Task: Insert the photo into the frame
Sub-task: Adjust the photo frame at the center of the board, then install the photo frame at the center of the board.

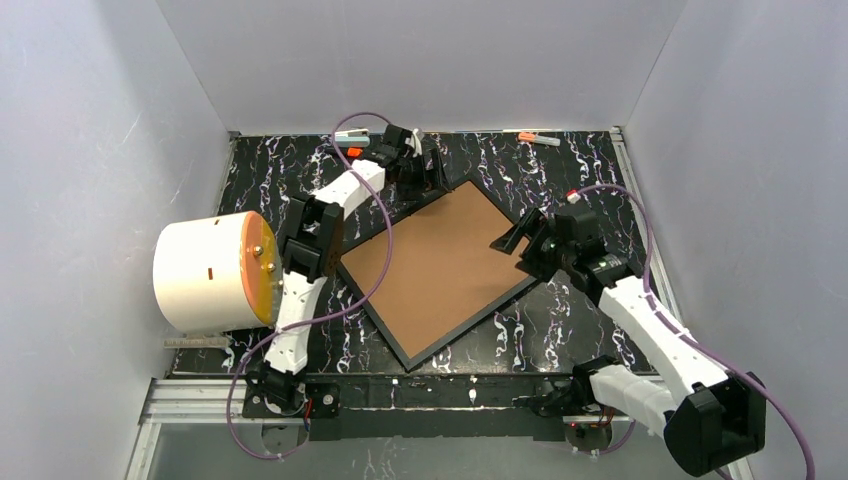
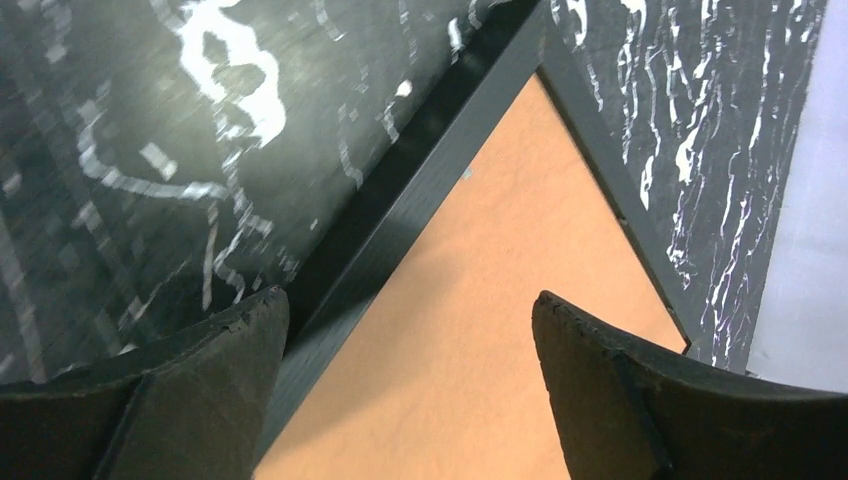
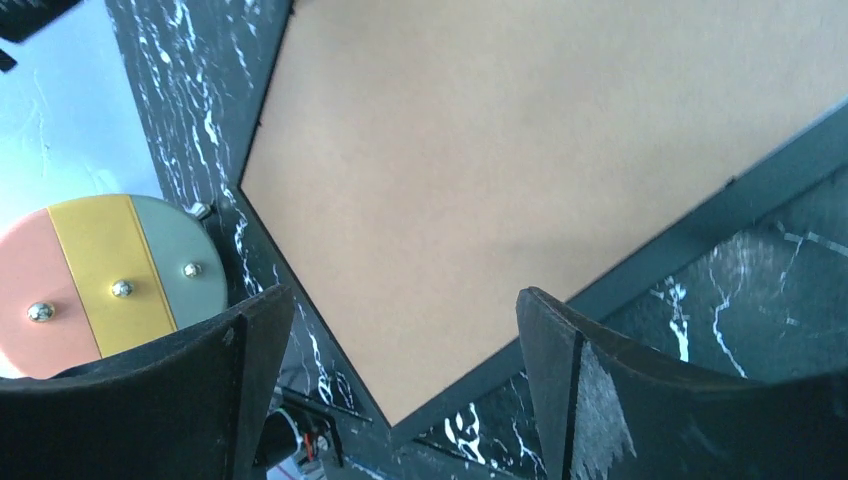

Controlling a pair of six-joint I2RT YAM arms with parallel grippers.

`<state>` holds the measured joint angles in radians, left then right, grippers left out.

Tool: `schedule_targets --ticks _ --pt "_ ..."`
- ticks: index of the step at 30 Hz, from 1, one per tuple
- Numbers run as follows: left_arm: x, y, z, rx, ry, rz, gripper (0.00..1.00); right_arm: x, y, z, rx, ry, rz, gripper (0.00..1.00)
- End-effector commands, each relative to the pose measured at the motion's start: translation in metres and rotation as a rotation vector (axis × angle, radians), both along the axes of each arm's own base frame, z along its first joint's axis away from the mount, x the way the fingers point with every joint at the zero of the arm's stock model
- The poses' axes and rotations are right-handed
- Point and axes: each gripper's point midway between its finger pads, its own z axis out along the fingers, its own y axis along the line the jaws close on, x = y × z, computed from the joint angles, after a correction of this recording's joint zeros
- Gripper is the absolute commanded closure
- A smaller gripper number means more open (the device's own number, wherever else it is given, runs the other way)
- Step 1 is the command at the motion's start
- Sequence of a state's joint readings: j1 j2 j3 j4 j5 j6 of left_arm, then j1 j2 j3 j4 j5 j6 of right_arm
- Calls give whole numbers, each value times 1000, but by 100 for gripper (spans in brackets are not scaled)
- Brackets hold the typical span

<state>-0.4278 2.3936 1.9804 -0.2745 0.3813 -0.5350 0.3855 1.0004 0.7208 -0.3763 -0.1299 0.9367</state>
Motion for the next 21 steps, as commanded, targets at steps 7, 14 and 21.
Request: schedule_targets --ticks 7,14,21 --pt "-60 114 109 257 -85 191 14 58 54 59 58 -227 264 34" --pt "-152 187 104 305 -101 449 32 71 134 33 109 -199 497 52" --pt "-212 212 59 307 44 511 56 59 239 0 204 -131 723 64"
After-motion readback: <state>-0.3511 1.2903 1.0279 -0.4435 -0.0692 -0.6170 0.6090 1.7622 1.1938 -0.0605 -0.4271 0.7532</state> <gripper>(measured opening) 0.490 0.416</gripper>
